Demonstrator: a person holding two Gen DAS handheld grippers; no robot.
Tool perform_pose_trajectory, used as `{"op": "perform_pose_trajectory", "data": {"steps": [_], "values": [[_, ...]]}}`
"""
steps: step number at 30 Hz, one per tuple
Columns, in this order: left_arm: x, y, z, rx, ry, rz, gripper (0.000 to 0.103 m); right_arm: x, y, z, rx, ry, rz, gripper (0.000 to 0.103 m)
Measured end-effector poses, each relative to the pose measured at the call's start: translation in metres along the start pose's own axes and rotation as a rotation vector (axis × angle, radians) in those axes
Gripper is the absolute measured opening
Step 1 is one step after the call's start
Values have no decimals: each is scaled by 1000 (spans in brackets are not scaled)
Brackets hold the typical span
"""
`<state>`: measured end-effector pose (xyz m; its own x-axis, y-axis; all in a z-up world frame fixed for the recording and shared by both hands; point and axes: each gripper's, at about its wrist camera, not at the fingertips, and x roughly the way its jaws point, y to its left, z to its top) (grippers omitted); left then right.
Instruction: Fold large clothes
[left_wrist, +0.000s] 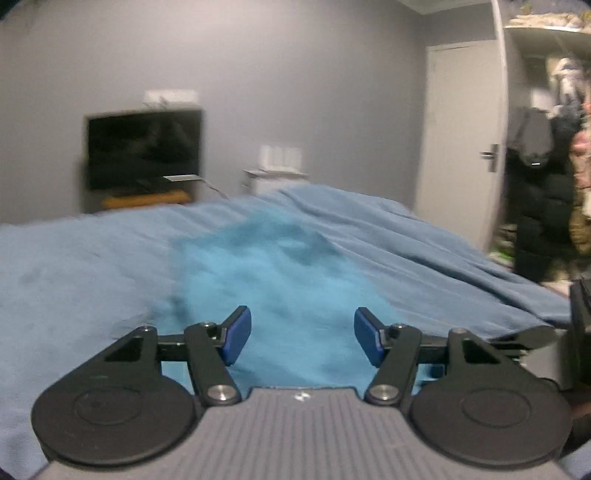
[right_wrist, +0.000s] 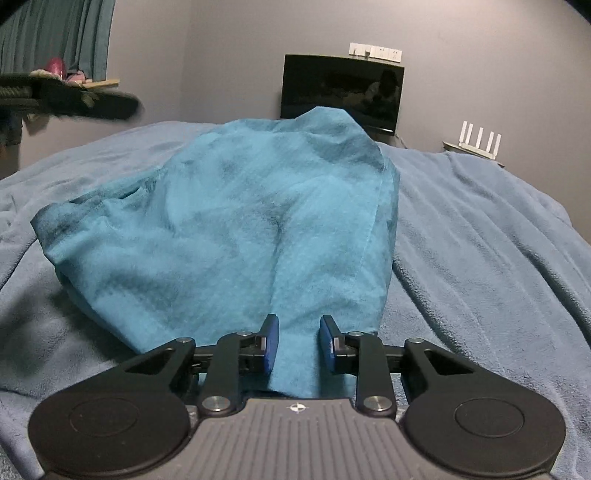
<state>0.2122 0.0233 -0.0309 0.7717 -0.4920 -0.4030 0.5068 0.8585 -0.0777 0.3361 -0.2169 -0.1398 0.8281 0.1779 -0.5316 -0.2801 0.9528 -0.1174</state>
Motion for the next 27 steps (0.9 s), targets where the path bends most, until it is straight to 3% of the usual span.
{"op": "perform_pose_trajectory", "data": {"steps": [4, 8, 10, 13, 16, 18, 21, 24, 27], "values": [[50, -20, -13, 50, 50, -75, 60, -22, -3, -1, 32, -52, 28, 24], [85, -29, -35, 196, 150, 37, 60, -27, 0, 2, 36, -90, 32, 24], [95, -11, -49, 209, 175, 108, 60, -20, 1, -1, 22, -71, 22, 24], [99, 29, -60, 96, 229, 162, 60, -12, -2, -6, -6, -54, -26, 18], [94, 59, -50, -69, 262, 124, 58, -14, -9, -3, 25, -60, -62, 12], [83, 59, -28, -93, 187, 147, 58, -22, -14, 4, 61, -91, -50, 18], [83, 51, 7, -78, 45, 86, 58, -31, -18, 19, 57, -171, -60, 36], [113, 43, 28, -76, 32, 30, 58, -15, -27, 43, 37, -194, -68, 37], [161, 33, 38, 0, 39, 29, 58, 18, -34, 68, -25, -180, -81, 37]]}}
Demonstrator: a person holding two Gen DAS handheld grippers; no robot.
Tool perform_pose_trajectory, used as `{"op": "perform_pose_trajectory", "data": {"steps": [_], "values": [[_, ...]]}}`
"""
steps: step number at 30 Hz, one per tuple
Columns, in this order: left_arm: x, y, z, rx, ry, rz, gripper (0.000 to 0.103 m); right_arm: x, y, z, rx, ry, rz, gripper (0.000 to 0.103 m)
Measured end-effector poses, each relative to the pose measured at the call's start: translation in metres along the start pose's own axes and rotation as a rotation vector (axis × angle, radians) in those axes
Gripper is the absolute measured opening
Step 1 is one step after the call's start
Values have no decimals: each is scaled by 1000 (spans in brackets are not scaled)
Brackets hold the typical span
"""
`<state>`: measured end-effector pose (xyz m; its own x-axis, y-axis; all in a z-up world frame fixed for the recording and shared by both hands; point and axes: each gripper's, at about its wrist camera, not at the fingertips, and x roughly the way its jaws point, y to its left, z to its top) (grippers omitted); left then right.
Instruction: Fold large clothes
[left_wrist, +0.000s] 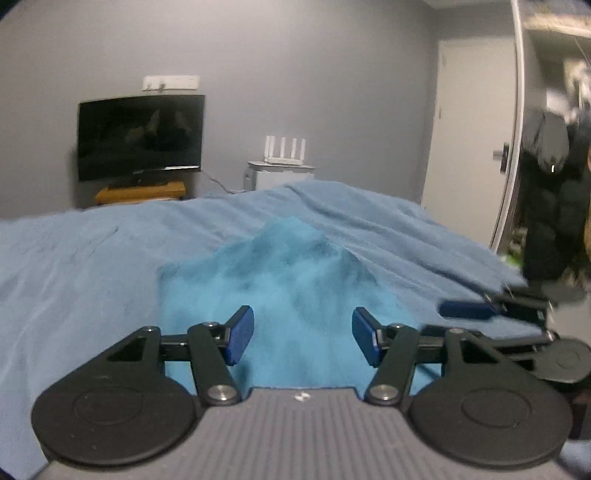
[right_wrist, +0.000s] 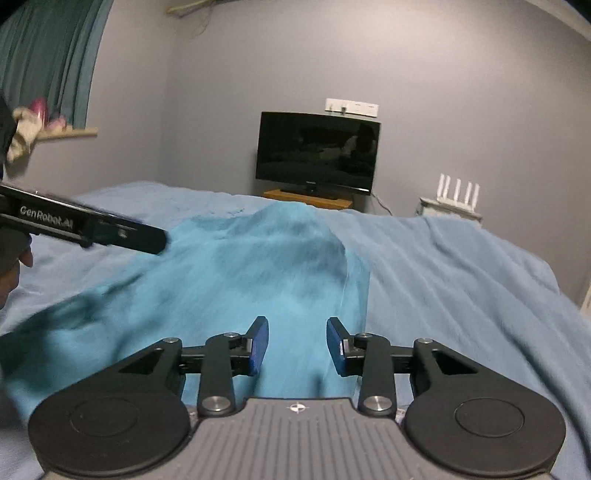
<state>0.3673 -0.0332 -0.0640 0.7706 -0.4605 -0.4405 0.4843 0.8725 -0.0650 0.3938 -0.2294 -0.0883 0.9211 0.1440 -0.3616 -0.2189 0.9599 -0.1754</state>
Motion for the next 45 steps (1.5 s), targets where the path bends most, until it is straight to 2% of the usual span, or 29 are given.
{"op": "perform_pose_trajectory", "data": {"steps": [3, 6, 8, 10, 12, 13, 14, 15, 18, 20, 22, 24, 26, 31, 35, 37, 38, 39, 42, 45], "values": [[51, -3, 2, 36, 68, 22, 58, 45, -8, 18, -43, 38, -11, 35], [70, 3, -10, 119, 109, 94, 61, 87, -18, 30, -37, 68, 28, 34], [83, 12, -14, 98, 128, 106, 64, 110, -19, 32, -62, 84, 61, 35], [97, 22, -21, 58, 149, 113, 65, 130, -19, 32, -111, 106, 54, 35], [105, 31, -26, 44, 155, 129, 65, 147, -23, 31, -99, 137, 28, 39], [108, 34, -28, 33, 156, 131, 67, 152, -26, 31, -87, 141, 3, 45], [108, 37, -31, 21, 155, 125, 67, 157, -32, 30, -44, 147, -19, 57], [103, 40, -33, 10, 152, 120, 67, 159, -39, 29, 14, 157, -11, 60], [92, 41, -33, 9, 154, 133, 68, 155, -58, 21, 155, 170, 32, 61], [81, 43, -28, -7, 161, 129, 70, 143, -63, 18, 172, 176, 26, 61], [65, 43, -24, -2, 160, 156, 72, 122, -69, 16, 223, 163, 1, 57], [37, 45, -22, -13, 171, 190, 81, 89, -74, 12, 276, 140, -27, 56], [4, 46, -22, -54, 172, 210, 84, 54, -72, 3, 293, 114, -67, 57], [-83, 39, -47, -162, 136, 212, 91, -45, -47, -27, 341, 73, -100, 71], [-131, 23, -80, -258, 150, 278, 93, -93, -35, -51, 459, 132, -103, 79], [-140, 10, -90, -253, 189, 301, 93, -106, -23, -60, 487, 172, -90, 80], [-145, 3, -94, -251, 198, 316, 93, -114, -14, -62, 477, 185, -93, 82], [-151, -3, -96, -253, 204, 317, 93, -124, -9, -65, 466, 187, -102, 89], [-159, -21, -108, -291, 260, 280, 98, -142, 10, -73, 429, 228, -107, 99], [-157, -44, -116, -209, 315, 281, 99, -134, 30, -77, 376, 339, -93, 102]]}}
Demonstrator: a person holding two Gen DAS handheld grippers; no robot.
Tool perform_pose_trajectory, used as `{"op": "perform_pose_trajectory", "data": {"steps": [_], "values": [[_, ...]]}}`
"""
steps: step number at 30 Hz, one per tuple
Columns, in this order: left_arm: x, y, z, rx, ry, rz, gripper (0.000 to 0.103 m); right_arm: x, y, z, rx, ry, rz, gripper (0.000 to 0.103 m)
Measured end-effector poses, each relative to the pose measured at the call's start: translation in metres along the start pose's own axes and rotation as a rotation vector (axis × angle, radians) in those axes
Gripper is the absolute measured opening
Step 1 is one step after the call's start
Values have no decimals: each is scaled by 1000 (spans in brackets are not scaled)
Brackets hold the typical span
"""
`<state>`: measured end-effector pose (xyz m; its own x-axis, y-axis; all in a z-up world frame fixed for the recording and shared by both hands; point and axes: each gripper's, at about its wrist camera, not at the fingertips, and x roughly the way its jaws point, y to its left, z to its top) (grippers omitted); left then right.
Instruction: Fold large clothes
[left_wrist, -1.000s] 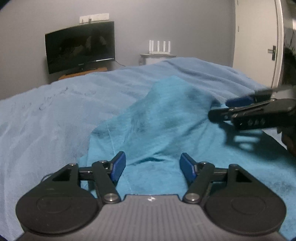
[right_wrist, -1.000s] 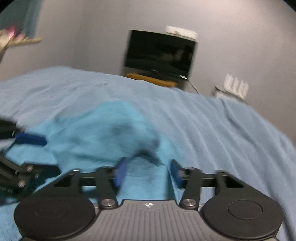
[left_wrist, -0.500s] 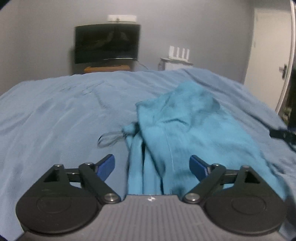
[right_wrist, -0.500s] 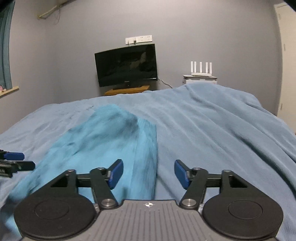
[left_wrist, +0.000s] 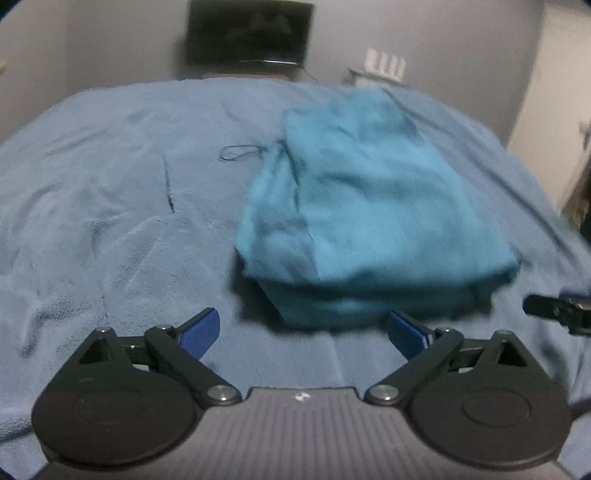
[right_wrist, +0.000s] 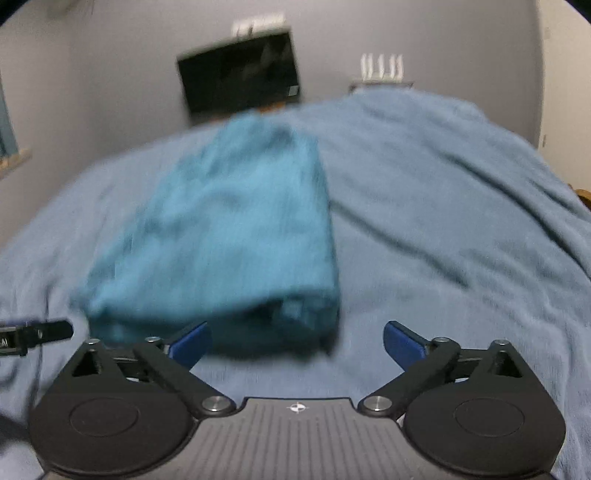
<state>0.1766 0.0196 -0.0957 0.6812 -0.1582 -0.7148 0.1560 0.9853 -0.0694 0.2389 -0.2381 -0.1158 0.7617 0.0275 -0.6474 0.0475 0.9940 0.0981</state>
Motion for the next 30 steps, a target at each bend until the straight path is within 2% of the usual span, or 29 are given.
{"op": "perform_pose_trajectory", "data": {"steps": [1, 5, 8, 10, 15, 22, 30], "values": [[2, -8, -3, 43, 13, 18, 102, 4, 5, 1, -26, 15, -9, 102], [17, -29, -12, 153, 79, 53, 102, 18, 24, -8, -124, 67, -19, 103], [37, -30, -16, 166, 159, 53, 102, 35, 29, -12, -153, 101, -6, 103], [47, -24, -17, 133, 193, 46, 102, 42, 29, -14, -141, 117, -4, 102], [43, -11, -16, 63, 143, 71, 102, 44, 24, -17, -103, 106, -3, 102], [26, -17, -19, 98, 41, 67, 102, 29, 23, -14, -92, 28, 13, 102], [25, -15, -17, 93, 41, 60, 102, 30, 23, -13, -96, 37, 4, 102]]}}
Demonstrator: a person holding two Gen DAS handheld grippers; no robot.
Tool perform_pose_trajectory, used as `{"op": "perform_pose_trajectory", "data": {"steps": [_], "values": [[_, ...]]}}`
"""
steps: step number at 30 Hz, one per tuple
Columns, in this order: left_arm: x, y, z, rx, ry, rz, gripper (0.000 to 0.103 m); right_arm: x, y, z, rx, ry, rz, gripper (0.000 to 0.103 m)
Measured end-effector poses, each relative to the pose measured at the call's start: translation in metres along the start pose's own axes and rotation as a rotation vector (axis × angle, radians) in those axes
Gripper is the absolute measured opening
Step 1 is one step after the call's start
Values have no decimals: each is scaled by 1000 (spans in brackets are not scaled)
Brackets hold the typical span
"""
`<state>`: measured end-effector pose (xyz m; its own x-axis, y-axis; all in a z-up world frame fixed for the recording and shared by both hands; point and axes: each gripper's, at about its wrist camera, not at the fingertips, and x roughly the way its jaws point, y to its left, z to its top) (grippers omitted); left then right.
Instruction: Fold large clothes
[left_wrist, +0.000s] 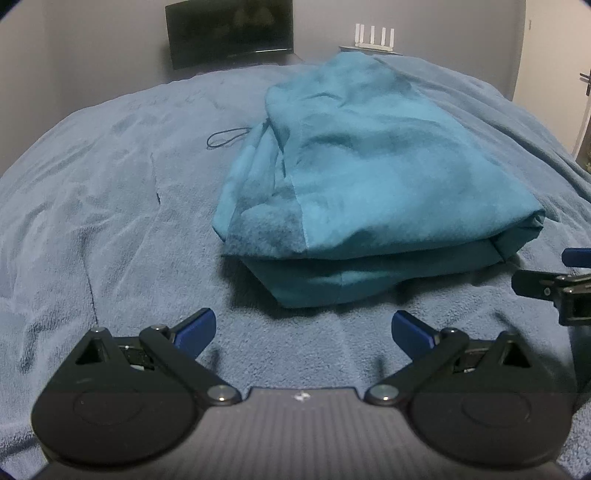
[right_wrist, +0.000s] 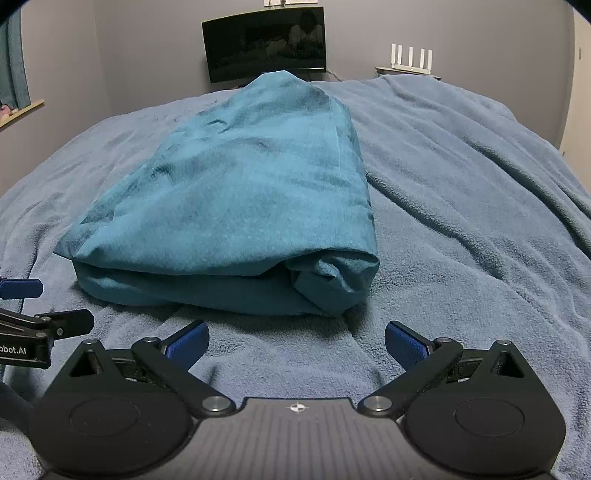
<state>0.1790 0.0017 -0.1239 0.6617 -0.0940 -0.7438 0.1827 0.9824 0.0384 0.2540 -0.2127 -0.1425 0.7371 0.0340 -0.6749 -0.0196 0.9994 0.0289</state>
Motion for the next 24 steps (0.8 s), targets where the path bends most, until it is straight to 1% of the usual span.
{"op": "perform_pose_trajectory", "data": {"steps": [24], "values": [[4, 2, -2, -6, 18, -3, 102, 5, -1, -1, 8, 25, -12, 102]]}}
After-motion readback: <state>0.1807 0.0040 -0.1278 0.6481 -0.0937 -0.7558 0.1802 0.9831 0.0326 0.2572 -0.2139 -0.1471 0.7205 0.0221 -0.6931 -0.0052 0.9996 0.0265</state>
